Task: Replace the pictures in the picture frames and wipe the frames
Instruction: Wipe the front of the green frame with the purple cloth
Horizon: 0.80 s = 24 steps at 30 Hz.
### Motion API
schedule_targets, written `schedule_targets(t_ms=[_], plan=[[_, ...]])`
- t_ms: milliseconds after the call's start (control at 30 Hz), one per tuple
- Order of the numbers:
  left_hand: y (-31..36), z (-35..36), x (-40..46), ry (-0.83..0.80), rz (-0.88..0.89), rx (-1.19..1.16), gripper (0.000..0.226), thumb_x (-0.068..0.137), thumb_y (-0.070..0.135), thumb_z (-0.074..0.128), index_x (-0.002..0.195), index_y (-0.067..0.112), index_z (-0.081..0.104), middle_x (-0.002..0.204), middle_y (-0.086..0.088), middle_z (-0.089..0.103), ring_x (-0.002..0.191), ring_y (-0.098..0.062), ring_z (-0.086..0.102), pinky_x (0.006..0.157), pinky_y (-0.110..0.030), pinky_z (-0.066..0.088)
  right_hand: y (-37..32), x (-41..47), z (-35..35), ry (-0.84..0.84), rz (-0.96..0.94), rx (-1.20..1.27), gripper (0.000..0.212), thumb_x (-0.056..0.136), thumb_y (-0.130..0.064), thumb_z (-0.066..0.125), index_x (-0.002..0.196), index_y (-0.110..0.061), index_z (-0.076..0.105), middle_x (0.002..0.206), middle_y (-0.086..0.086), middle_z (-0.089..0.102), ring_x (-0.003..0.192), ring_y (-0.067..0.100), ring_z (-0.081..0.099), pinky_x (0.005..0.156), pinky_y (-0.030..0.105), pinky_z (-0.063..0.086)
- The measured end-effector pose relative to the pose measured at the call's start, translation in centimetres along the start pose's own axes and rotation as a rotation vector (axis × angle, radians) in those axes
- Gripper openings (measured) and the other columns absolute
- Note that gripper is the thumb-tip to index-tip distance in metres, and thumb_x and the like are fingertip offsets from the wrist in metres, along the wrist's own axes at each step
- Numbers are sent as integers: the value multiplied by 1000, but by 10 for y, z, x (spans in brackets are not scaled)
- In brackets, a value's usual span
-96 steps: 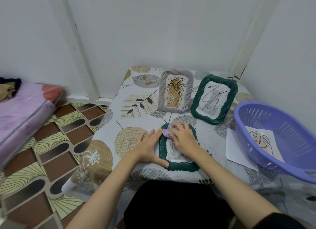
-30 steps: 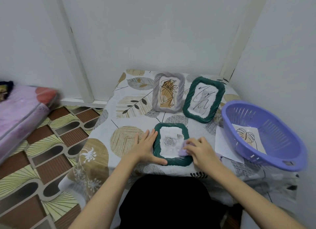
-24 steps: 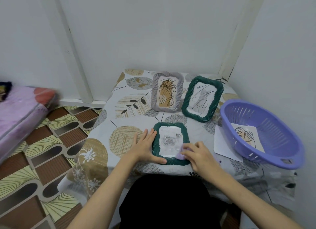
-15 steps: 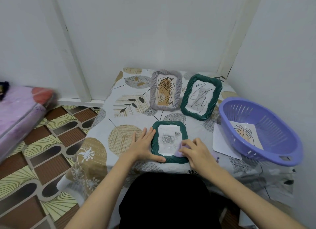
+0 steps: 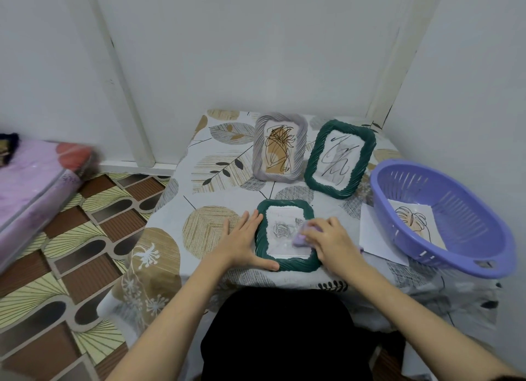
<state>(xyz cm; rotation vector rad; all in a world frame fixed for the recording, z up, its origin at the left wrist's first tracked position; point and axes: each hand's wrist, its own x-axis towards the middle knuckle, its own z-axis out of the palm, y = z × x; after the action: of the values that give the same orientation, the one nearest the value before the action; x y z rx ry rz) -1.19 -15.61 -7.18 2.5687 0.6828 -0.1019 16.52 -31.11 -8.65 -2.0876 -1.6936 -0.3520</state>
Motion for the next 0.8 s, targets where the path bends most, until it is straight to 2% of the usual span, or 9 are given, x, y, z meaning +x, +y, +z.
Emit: schedule_targets(t_ms=[133, 200, 333, 400, 467, 533, 600, 700, 800], plan=[[2, -1, 0, 10, -2, 5, 124, 57, 73, 66, 148, 21, 0, 157, 8, -7, 144, -11, -13, 114, -52, -15, -14, 37, 23, -14, 146, 68, 18, 76, -5, 69, 92, -13, 72, 97, 5, 68, 76, 21, 39, 66, 35, 45], [1, -1, 0, 16, -2, 11, 124, 57, 73, 66, 148, 21, 0, 157, 8, -7, 144, -12, -13, 114, -53, -15, -25, 27, 25, 5, 81, 80, 18, 76, -9, 66, 92, -15, 71, 96, 3, 69, 71, 22, 41, 65, 34, 47], [-1, 0, 1, 22, 4, 25, 124, 57, 74, 65, 148, 22, 0, 157, 9, -7, 144, -11, -12, 114, -52, -15, -18, -10, 10, 30, -142, 46, 26, 74, -6, 68, 98, -16, 70, 104, -2, 68, 71, 19, 41, 68, 25, 37], [-2, 0, 1, 19, 8, 21, 123, 57, 74, 65, 148, 22, 0, 157, 9, -7, 144, -11, -12, 114, -52, -16, -6, -2, 6, 38, -68, 16, 31, 67, -3, 77, 94, -15, 70, 102, -1, 70, 68, 18, 41, 64, 25, 42], [-4, 0, 2, 7, 13, 15, 124, 57, 73, 65, 148, 22, -1, 157, 10, -8, 144, -10, -13, 114, -52, -17, -3, 24, 9, 17, 71, -23, 27, 68, -4, 77, 92, -15, 70, 98, 0, 71, 69, 16, 36, 59, 26, 41], [-8, -1, 3, -19, 21, 8, 127, 55, 73, 66, 148, 24, -4, 157, 10, -11, 143, -9, -15, 114, -51, -17, -9, 53, 18, -50, 172, 10, 20, 85, -8, 62, 103, -15, 68, 108, -2, 66, 79, 15, 31, 69, 28, 35], [-11, -1, 3, -30, 26, -1, 130, 53, 74, 67, 148, 25, -6, 157, 11, -11, 143, -8, -16, 114, -50, -18, -22, 66, 31, -108, 215, 77, 26, 93, -14, 49, 114, -16, 64, 117, -4, 61, 86, 15, 28, 76, 27, 31], [-12, 2, 4, 3, 29, 6, 132, 52, 72, 69, 148, 23, -7, 157, 9, -8, 143, -8, -14, 113, -46, -20, -48, 56, 35, -111, 120, 161, 25, 93, -14, 50, 113, -12, 64, 118, 2, 62, 85, 18, 29, 81, 33, 35], [-12, 3, 4, 11, 30, 21, 132, 53, 73, 68, 148, 21, -7, 157, 7, -7, 143, -8, -14, 112, -44, -20, -61, 29, 24, -29, -73, 217, 21, 84, -13, 54, 97, -8, 70, 101, 6, 70, 76, 21, 37, 74, 30, 41]])
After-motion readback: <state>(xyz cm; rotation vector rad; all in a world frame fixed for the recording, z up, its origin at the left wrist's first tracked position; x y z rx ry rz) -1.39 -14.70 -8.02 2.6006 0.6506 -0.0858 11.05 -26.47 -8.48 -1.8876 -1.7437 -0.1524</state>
